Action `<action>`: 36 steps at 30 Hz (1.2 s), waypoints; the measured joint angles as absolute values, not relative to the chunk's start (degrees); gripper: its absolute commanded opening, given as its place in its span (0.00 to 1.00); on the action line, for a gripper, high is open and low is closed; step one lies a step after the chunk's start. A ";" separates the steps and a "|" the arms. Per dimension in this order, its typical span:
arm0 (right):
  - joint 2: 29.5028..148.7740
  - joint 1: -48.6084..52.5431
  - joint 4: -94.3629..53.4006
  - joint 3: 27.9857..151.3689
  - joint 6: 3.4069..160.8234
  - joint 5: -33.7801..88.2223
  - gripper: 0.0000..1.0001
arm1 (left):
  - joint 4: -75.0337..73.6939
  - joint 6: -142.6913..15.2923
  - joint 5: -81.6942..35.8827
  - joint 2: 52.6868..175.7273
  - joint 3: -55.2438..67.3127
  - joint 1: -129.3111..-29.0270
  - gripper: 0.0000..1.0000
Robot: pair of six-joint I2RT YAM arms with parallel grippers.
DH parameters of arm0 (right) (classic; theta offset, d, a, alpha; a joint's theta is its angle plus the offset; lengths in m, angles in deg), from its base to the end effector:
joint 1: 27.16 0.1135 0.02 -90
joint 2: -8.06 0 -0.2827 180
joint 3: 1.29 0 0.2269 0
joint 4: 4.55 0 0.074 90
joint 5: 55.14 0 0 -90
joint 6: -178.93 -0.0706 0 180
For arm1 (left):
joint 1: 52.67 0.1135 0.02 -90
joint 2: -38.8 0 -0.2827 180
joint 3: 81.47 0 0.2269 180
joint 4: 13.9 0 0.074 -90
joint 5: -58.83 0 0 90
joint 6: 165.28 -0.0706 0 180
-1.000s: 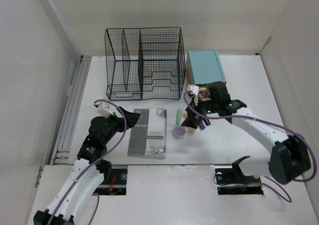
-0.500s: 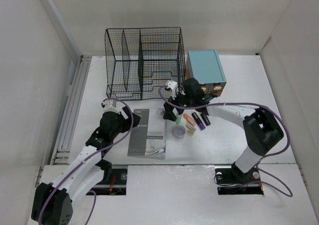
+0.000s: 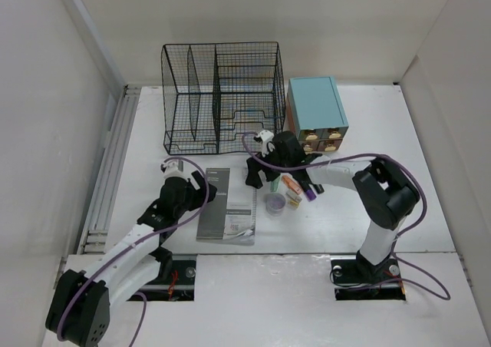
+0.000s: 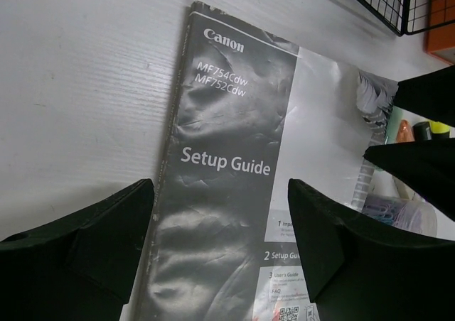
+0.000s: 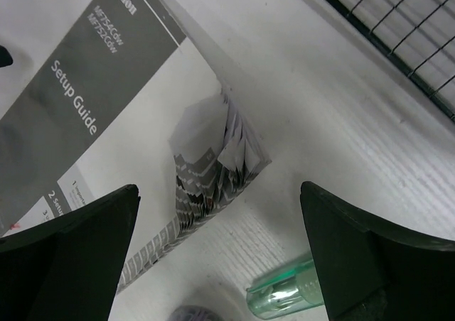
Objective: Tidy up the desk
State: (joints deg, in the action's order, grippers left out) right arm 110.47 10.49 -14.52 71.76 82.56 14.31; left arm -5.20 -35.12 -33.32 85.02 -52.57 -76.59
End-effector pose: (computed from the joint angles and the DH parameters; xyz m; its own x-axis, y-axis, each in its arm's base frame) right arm 0.2912 0.2559 0.1895 -0.5860 -0.3209 -0.7440 -0.7264 0.6149 0.3069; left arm 0.1573 -0.0669 0.1866 -0.5479 -0.4620 -0.6974 0.0275 0.8233 -0.5670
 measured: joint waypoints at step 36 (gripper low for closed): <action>102.97 12.06 -9.25 68.96 79.56 3.38 0.00 | -4.81 -34.37 -28.80 82.92 -50.34 -78.08 0.89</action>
